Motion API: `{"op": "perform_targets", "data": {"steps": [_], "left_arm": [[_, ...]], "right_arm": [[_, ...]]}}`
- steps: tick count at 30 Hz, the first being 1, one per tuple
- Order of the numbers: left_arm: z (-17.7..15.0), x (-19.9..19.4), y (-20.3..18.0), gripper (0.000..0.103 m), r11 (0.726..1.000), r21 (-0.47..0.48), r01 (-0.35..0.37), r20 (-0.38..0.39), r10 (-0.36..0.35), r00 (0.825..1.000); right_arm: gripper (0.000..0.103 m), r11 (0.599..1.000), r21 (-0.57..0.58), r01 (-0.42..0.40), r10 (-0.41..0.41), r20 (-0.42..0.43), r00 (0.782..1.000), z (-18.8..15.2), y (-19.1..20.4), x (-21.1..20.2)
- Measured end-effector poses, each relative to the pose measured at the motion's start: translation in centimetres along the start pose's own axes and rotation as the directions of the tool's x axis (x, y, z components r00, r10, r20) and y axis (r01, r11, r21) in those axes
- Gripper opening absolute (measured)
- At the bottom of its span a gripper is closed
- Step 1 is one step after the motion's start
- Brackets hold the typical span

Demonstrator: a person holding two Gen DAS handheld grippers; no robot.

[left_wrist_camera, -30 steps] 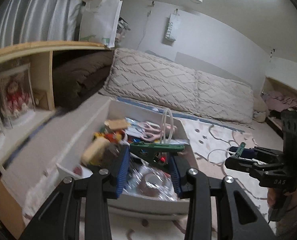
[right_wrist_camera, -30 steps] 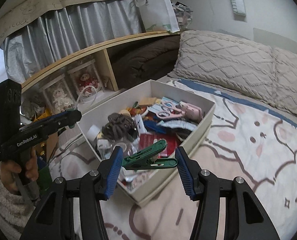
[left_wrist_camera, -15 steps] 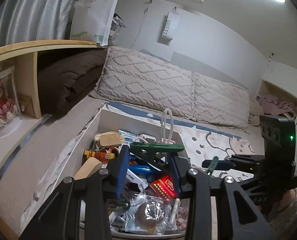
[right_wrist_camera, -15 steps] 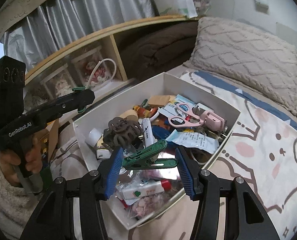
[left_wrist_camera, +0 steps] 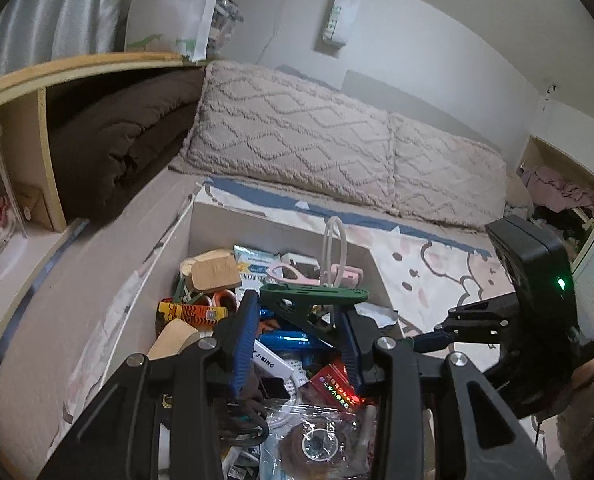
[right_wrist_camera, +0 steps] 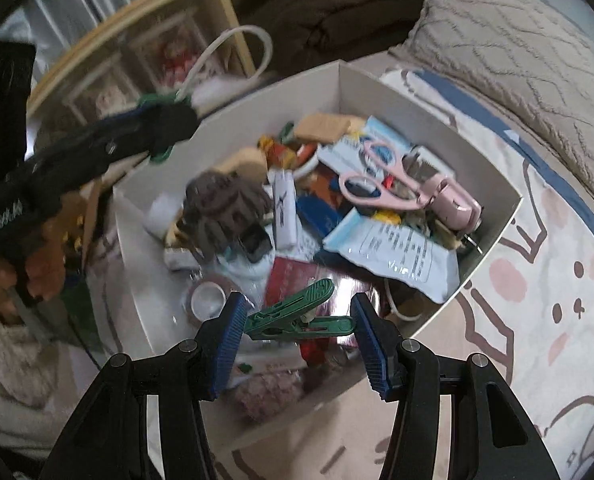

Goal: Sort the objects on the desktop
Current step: 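Carry both green clothespins toward the white box with both grippers, then lower both clothespins into the white box and open both grippers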

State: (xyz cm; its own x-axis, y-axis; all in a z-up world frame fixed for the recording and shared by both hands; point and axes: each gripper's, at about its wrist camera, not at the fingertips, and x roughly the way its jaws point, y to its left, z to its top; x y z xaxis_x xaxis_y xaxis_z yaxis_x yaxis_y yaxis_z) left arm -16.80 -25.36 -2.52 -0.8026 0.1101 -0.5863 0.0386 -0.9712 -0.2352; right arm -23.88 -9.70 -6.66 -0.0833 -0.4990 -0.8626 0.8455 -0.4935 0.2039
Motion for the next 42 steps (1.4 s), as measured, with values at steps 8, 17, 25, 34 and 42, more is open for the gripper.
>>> {"op": "perform_targets", "data": {"steps": [8, 17, 25, 34, 42], "left_arm": [[0.1, 3.0, 0.6, 0.038, 1.000, -0.030, -0.006, -0.099, 0.003, 0.995], [-0.1, 6.4, -0.3, 0.038, 0.998, -0.031, -0.052, -0.223, 0.043, 0.974], [0.1, 8.2, -1.0, 0.038, 0.994, 0.008, -0.110, -0.261, 0.108, 0.959], [0.8, 10.0, -1.0, 0.038, 0.981, 0.052, -0.186, -0.256, 0.193, 0.947], [0.8, 10.5, 0.0, 0.069, 0.971, 0.024, -0.237, -0.254, 0.235, 0.938]], "right_arm": [[0.055, 0.998, -0.057, 0.029, -0.032, -0.041, 0.999, -0.6, 0.7, 0.3], [0.055, 0.998, -0.060, 0.035, -0.036, -0.023, 0.999, -0.9, 0.7, -0.3], [0.055, 0.999, -0.048, 0.000, 0.001, 0.009, 1.000, -1.2, 0.7, -0.9], [0.055, 0.999, -0.040, -0.010, 0.011, 0.011, 1.000, -1.4, 0.2, -0.7], [0.055, 1.000, -0.026, -0.015, 0.015, 0.020, 1.000, -1.6, -0.1, -0.9]]}}
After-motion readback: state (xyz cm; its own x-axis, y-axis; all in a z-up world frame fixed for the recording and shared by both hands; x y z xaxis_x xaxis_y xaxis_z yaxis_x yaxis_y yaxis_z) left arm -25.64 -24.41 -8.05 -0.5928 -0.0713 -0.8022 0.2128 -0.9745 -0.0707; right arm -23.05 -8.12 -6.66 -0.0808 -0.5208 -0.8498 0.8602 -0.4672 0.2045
